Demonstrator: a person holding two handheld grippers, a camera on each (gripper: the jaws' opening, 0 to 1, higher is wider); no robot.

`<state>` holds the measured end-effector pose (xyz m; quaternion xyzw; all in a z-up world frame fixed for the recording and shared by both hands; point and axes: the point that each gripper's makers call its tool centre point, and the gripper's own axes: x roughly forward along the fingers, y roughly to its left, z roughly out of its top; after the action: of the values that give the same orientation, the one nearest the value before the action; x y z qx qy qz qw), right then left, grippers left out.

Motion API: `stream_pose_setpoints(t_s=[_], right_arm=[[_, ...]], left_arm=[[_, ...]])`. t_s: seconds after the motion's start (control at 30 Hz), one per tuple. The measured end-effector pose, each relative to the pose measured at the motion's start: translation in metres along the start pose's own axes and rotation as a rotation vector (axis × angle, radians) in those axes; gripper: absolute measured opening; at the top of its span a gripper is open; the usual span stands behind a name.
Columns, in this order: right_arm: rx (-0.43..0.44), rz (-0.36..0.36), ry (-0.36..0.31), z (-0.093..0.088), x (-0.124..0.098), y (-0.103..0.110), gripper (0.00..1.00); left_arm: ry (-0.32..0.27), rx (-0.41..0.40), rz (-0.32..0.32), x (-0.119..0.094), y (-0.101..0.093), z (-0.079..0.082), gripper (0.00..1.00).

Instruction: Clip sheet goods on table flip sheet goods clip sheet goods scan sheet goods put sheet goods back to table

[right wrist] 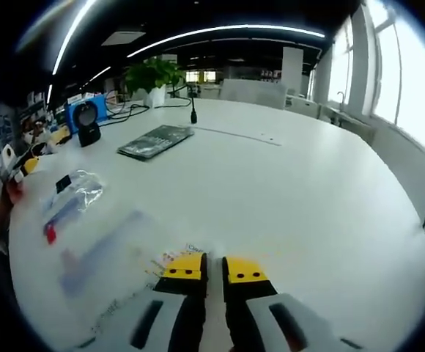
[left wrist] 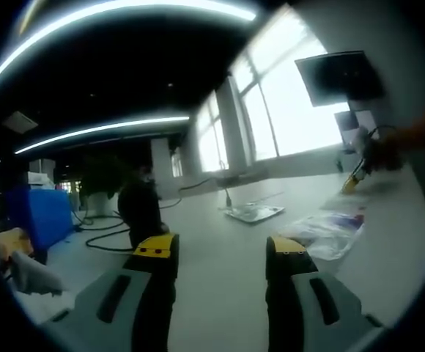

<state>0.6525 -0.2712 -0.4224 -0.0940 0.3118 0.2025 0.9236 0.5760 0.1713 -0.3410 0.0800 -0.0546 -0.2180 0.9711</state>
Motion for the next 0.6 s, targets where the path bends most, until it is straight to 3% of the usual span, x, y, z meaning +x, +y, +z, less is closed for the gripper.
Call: stream_pose_setpoints(t_s=[0.27, 0.33, 0.6], right_arm=[[0.030, 0.038, -0.006, 0.001, -0.003, 0.001, 0.00], [0.078, 0.070, -0.070, 0.012, -0.008, 0.003, 0.00], [0.115, 0.104, -0.132, 0.028, -0.032, 0.009, 0.00]], left_arm=[[-0.002, -0.001, 0.004, 0.000, 0.002, -0.001, 0.40], [-0.002, -0.002, 0.004, 0.001, 0.002, -0.001, 0.40], [0.000, 0.003, 0.001, 0.001, 0.001, -0.002, 0.40]])
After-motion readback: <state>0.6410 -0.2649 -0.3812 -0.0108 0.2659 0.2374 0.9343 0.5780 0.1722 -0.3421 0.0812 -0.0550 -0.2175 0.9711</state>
